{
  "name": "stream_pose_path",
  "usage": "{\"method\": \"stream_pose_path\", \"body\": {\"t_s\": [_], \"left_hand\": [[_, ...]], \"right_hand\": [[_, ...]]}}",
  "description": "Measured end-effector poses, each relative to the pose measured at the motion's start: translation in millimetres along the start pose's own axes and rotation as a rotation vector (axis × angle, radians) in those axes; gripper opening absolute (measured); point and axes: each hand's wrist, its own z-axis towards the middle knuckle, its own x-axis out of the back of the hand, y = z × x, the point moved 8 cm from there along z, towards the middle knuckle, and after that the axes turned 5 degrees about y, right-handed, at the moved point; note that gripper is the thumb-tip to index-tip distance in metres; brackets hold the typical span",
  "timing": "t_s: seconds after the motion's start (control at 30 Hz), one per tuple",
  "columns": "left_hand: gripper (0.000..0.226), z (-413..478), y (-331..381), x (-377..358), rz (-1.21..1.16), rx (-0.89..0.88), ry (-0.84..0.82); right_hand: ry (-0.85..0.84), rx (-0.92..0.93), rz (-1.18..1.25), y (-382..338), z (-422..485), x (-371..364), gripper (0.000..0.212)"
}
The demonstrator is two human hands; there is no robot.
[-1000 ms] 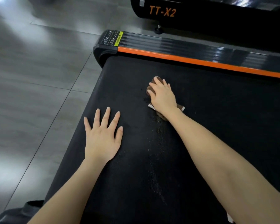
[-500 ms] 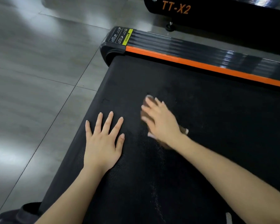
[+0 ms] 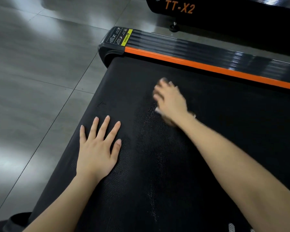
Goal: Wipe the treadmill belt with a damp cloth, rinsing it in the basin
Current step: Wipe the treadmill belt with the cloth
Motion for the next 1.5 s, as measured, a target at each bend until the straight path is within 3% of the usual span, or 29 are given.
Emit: {"method": "stream_pose_path", "body": {"t_s": [0.07, 0.13, 0.23, 0.3, 0.33, 0.43, 0.5, 0.57, 0.7, 0.8, 1.03, 1.2, 1.3, 1.4, 1.43, 1.5], "left_hand": [[0.055, 1, 0, 0, -0.003, 0.003, 0.002], [0.055, 1, 1, 1, -0.011, 0.001, 0.003], [0.055, 1, 0, 2, -0.018, 0.003, 0.004], [0.054, 0, 0, 1, -0.016, -0.001, 0.002], [0.054, 0, 0, 2, -0.017, -0.002, 0.005], [0.054, 0, 1, 3, -0.015, 0.000, 0.010], [0.055, 1, 2, 3, -0.012, -0.002, 0.011], [0.055, 1, 3, 3, -0.006, -0.001, 0.005], [0.055, 0, 2, 3, 0.002, 0.002, 0.003], [0.054, 1, 1, 2, -0.008, 0.006, 0.003], [0.056, 1, 0, 2, -0.026, 0.008, 0.006], [0.062, 1, -2, 5, -0.107, 0.039, 0.029], [0.059, 1, -3, 5, -0.127, 0.032, 0.036], [0.058, 2, -2, 6, -0.122, 0.017, 0.039], [0.059, 2, -2, 6, -0.124, 0.016, 0.039], [0.059, 2, -2, 6, -0.122, 0.016, 0.036]], "right_hand": [[0.047, -0.210, 0.021, 37, 35, 1, 0.042], [0.082, -0.285, 0.029, 40, 41, -1, 0.042], [0.023, -0.088, 0.061, 13, 5, -4, 0.044], [0.004, 0.037, 0.039, 28, -23, 5, 0.041], [0.030, 0.015, 0.004, 51, -27, 15, 0.039], [0.163, -0.395, -0.063, 139, -21, 37, 0.038], [0.198, -0.656, -0.050, 158, -14, 37, 0.040], [0.181, -0.710, -0.091, 130, 3, 23, 0.043], [0.092, -0.343, -0.073, 14, 57, -17, 0.042], [0.030, -0.143, 0.018, -18, 79, -24, 0.040], [0.041, -0.069, 0.092, -31, 52, -22, 0.041], [-0.081, 0.143, 0.156, -92, -99, -17, 0.044], [-0.189, 0.297, 0.054, -113, -190, -12, 0.046], [-0.199, 0.497, -0.026, -110, -204, -4, 0.045], [-0.173, 0.515, -0.024, -103, -190, -3, 0.043], [-0.075, 0.290, 0.031, -74, -140, 1, 0.042]]}}
